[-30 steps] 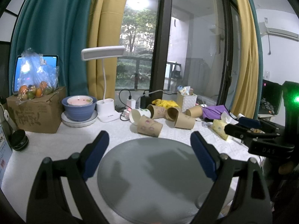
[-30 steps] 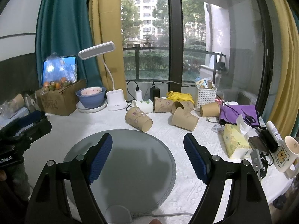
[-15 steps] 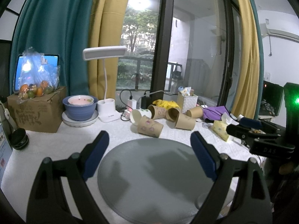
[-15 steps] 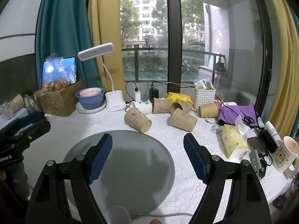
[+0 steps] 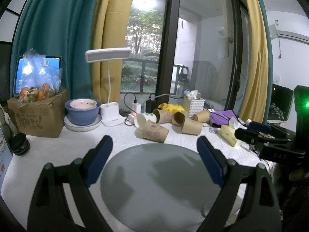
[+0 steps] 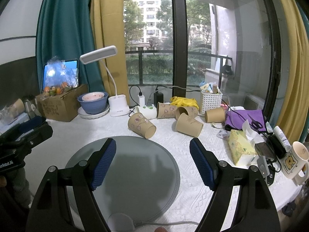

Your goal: Flip cup upright

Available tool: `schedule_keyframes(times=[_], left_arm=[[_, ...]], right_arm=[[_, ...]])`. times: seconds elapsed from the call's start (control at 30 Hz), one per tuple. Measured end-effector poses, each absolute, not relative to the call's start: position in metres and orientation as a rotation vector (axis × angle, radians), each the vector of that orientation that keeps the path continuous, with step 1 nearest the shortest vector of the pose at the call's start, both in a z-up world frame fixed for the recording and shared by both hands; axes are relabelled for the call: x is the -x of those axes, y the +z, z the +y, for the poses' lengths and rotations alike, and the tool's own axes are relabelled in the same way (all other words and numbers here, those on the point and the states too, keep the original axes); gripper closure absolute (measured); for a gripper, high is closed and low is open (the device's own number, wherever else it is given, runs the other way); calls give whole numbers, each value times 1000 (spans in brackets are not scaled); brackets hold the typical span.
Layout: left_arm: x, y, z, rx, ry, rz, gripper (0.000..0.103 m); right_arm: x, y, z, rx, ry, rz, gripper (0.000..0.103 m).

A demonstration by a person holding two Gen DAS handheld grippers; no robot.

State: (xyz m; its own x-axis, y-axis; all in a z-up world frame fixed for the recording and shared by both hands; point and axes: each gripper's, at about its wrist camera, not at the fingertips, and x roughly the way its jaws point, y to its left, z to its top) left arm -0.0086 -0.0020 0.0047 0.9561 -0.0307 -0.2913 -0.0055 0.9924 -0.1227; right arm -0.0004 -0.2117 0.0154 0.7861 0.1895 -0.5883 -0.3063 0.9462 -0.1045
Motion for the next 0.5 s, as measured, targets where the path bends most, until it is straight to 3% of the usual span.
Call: schedule_keyframes(times=[0.5], left_arm=[[-5,5,-10,100,-28,317,13]], right_arm=[[-6,21,-219,199,265,603,22]])
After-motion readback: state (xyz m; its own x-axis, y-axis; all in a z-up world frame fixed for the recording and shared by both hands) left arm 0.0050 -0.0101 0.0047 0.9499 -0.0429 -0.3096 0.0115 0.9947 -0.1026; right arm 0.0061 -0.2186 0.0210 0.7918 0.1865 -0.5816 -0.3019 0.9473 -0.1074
